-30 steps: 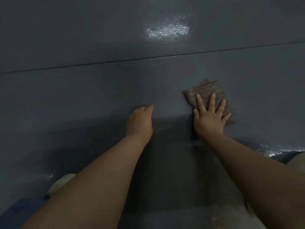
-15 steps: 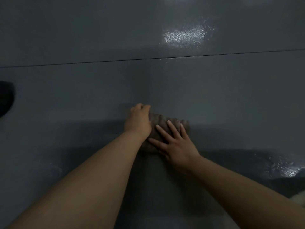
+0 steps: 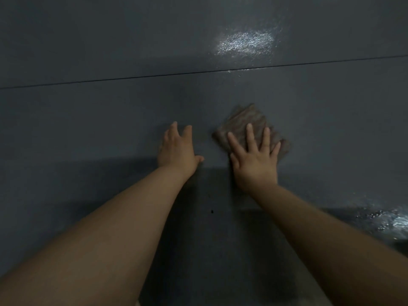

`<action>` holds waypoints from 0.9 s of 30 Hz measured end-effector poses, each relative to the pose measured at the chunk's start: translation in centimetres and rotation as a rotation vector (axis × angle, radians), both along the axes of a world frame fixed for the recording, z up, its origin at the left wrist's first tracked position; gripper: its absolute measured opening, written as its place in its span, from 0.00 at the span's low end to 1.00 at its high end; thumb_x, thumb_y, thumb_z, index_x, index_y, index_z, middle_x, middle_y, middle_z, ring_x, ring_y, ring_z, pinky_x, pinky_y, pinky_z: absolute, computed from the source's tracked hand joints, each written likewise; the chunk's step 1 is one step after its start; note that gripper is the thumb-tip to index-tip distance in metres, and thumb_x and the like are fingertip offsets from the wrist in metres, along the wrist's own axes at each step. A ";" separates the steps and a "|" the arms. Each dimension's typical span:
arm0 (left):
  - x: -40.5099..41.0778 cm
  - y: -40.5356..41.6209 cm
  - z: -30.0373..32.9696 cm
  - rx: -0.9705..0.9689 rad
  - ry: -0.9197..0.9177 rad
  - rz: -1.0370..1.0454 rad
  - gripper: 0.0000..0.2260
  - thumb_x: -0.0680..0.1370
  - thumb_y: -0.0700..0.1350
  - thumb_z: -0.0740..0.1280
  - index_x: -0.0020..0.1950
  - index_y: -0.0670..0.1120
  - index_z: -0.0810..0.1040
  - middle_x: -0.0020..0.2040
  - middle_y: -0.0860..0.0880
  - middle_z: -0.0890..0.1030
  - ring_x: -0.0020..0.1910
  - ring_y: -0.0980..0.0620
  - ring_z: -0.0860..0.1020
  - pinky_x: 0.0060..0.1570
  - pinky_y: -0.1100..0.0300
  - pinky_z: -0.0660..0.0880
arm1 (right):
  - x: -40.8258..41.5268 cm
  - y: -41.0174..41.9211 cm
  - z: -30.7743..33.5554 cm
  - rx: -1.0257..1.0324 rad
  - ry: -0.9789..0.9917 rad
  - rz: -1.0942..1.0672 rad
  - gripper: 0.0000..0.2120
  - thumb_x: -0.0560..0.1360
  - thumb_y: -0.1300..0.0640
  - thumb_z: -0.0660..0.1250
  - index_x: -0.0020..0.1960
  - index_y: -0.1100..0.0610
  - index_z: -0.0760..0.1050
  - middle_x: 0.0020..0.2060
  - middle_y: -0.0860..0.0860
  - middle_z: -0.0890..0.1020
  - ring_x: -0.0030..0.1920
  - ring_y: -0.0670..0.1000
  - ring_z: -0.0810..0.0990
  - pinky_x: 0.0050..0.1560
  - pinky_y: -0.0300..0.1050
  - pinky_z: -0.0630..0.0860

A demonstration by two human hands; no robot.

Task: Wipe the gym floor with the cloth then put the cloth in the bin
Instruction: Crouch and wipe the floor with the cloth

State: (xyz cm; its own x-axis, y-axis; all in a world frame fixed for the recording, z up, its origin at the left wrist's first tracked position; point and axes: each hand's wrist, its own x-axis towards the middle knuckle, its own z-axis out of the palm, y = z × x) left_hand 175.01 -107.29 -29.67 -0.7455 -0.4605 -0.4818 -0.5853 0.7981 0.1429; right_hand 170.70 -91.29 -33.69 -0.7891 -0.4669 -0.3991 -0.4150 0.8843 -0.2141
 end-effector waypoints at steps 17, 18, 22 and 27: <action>1.6 -3.2 0.0 0.170 -0.083 0.018 0.44 0.69 0.55 0.74 0.77 0.50 0.51 0.77 0.45 0.44 0.76 0.43 0.46 0.73 0.45 0.55 | -3.2 -0.5 0.0 0.056 0.027 -0.024 0.24 0.81 0.43 0.44 0.76 0.37 0.43 0.77 0.51 0.40 0.75 0.62 0.36 0.71 0.64 0.37; 1.6 -3.2 -0.1 0.152 -0.138 -0.011 0.48 0.67 0.57 0.75 0.78 0.51 0.48 0.77 0.45 0.42 0.76 0.42 0.44 0.74 0.45 0.53 | -3.1 -0.7 0.1 0.048 0.034 -0.073 0.24 0.82 0.43 0.44 0.76 0.38 0.42 0.77 0.51 0.39 0.75 0.63 0.35 0.72 0.64 0.37; 1.9 -3.7 0.1 0.002 -0.268 -0.160 0.56 0.63 0.59 0.77 0.78 0.52 0.41 0.77 0.41 0.37 0.76 0.40 0.41 0.73 0.47 0.48 | 2.3 -2.4 -0.3 0.014 0.015 0.070 0.25 0.79 0.40 0.42 0.76 0.38 0.45 0.77 0.53 0.42 0.74 0.66 0.37 0.70 0.66 0.36; 2.3 -5.4 0.4 -0.074 -0.334 -0.147 0.57 0.64 0.56 0.78 0.77 0.52 0.39 0.76 0.38 0.35 0.76 0.37 0.40 0.73 0.44 0.48 | 4.3 -1.5 -0.5 -0.003 0.090 0.438 0.25 0.74 0.43 0.50 0.70 0.42 0.68 0.71 0.56 0.68 0.69 0.69 0.64 0.64 0.69 0.55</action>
State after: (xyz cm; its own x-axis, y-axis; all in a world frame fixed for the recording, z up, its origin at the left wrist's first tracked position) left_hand 177.30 -112.66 -29.25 -0.6132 -0.4035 -0.6791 -0.4685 0.8779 -0.0986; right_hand 175.00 -92.81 -34.22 -0.5483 -0.7658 -0.3360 -0.7670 0.6207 -0.1629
